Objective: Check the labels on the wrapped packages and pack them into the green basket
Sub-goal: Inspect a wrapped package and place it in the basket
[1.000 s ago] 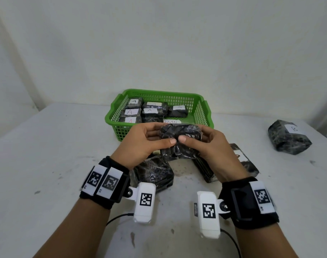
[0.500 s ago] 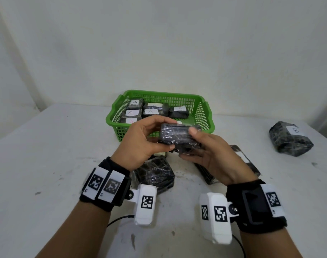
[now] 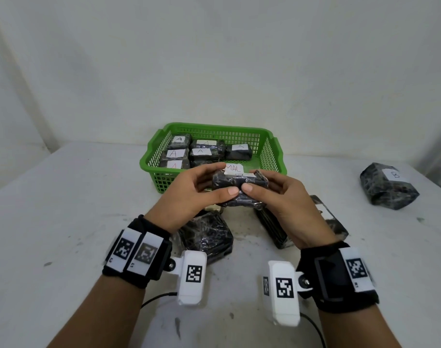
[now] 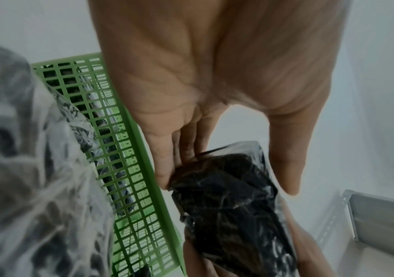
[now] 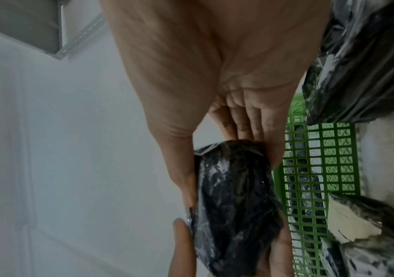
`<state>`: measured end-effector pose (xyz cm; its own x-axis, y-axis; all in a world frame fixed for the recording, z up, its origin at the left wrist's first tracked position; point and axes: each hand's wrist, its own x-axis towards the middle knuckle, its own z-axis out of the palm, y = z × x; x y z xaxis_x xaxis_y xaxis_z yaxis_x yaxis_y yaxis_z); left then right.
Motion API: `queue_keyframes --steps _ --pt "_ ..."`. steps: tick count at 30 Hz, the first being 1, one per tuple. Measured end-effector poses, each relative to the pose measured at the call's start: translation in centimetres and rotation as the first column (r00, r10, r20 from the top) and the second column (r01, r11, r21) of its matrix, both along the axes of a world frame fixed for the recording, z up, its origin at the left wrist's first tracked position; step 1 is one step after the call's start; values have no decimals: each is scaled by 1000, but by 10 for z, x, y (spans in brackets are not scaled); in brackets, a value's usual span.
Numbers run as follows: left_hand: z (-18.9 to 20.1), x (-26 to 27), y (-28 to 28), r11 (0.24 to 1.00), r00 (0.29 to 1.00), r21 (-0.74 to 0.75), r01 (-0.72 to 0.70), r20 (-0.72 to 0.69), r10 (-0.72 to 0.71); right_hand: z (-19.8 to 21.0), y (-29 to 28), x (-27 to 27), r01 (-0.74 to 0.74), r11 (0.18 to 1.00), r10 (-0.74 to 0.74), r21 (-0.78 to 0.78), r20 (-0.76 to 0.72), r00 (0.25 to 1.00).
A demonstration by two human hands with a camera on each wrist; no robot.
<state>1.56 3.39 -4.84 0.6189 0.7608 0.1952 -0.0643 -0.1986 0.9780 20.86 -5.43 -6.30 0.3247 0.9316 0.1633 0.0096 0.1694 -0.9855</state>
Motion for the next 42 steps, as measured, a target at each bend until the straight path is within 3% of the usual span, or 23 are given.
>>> queue_keyframes --steps 6,17,21,28,30,35,42 --pt "2 -1 0 1000 999 2 -26 44 26 -1 0 6 -91 996 91 -17 -19 996" --pt "3 -5 -1 996 997 38 82 10 -82 1 -4 3 -55 998 55 14 22 998" --pt "2 -5 0 997 998 67 35 57 -39 0 -3 3 -72 997 72 11 17 997" --pt "0 -3 -1 987 991 105 120 44 -125 4 -4 -1 -113 991 100 -68 -165 981" --pt "-1 -2 -2 988 991 75 135 15 -137 2 -4 -1 -65 997 58 -52 -130 990" --pt "0 4 -4 997 998 63 -33 -51 36 0 -4 -1 3 1000 -3 -13 13 1000" --pt "-1 4 -4 996 999 88 -11 -30 14 2 -5 -3 5 1000 -5 -11 25 1000"
